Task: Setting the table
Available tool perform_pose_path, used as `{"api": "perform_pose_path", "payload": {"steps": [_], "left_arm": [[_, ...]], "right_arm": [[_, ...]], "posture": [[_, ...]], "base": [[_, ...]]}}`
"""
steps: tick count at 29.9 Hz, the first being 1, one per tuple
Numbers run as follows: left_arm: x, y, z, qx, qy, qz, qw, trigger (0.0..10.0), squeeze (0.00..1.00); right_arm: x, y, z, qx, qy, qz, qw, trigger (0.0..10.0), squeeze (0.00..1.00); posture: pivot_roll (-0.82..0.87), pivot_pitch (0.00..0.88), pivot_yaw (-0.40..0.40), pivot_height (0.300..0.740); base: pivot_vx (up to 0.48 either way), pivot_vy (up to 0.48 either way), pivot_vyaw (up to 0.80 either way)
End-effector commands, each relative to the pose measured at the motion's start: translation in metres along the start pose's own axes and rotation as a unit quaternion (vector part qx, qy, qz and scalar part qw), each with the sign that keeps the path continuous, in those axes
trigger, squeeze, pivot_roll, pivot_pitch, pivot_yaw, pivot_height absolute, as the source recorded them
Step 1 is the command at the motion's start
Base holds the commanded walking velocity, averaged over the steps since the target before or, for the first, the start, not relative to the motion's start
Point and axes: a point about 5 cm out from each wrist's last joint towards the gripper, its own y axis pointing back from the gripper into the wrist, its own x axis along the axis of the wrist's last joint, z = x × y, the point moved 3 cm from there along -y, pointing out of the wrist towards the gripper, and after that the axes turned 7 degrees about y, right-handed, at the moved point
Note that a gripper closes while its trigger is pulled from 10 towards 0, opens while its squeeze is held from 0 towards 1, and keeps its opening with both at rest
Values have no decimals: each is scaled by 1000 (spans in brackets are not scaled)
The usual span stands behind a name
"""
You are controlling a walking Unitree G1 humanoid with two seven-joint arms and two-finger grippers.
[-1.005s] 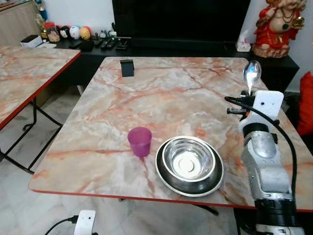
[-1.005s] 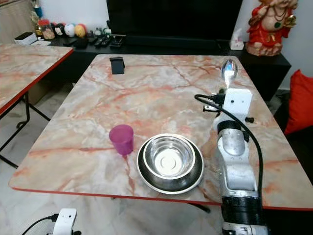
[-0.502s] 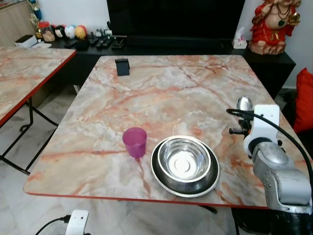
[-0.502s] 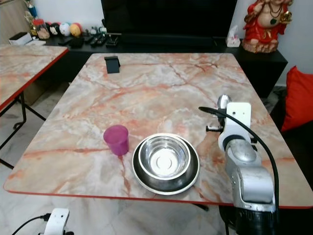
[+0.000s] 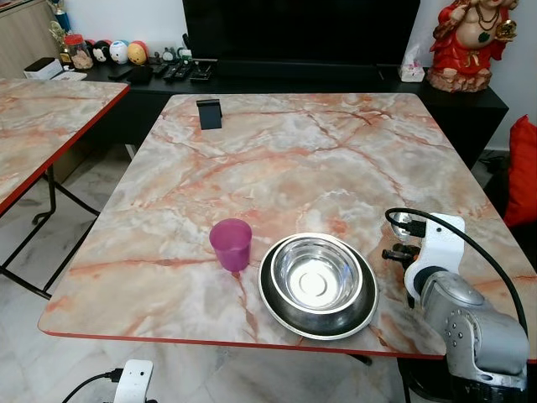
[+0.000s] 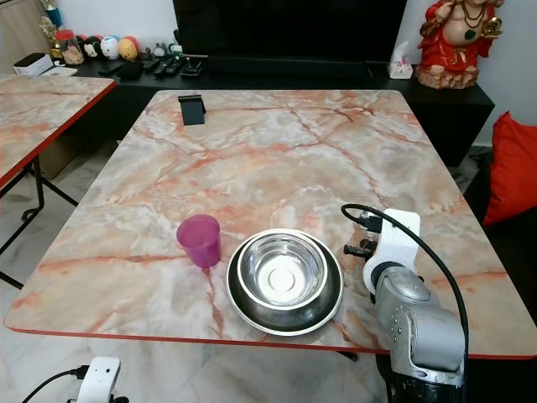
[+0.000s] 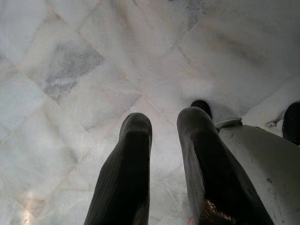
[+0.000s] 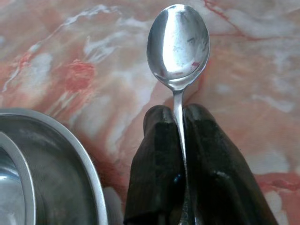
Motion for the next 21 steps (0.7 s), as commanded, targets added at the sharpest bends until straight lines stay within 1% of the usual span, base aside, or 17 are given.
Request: {"api": "perform_pose_path", "payload": {"steps": [1,4,5,7,16,21], "left_arm": [[-3,0,0,1,1,-7,1000,10000,0],[-4,0,0,0,2,-7,1000,10000,0],[-4,0,0,0,2,-7,1000,10000,0],[-4,0,0,-1,2,-7,1000,10000,0],[-4,0,0,-2,-2,-7,1000,10000,0],[-4,0,0,-3,-4,-6,1000,10000,0]], "right_arm": [[-5,0,-3,13,9,-7,1000,10000,0],[-10,-2,-3,14,20,-14,1000,10000,0],[-15,-4,-4,18,37,-19,999,10000,0],[-17,-4,-5,19,49,-20,998,10000,0],[-28,-5,-5,17,41,-33,998,10000,0],[-34,-7,-9,28,50,-39,998,10000,0]], "posture": [[-116,0,12,740],[-114,0,11,740],[-114,0,11,740],[-112,0,11,740],[-116,0,17,740],[-117,0,18,740]], "base": [[0,0,0],[0,0,0],[0,0,0],[0,0,0],[0,0,0],[0,0,0]]}}
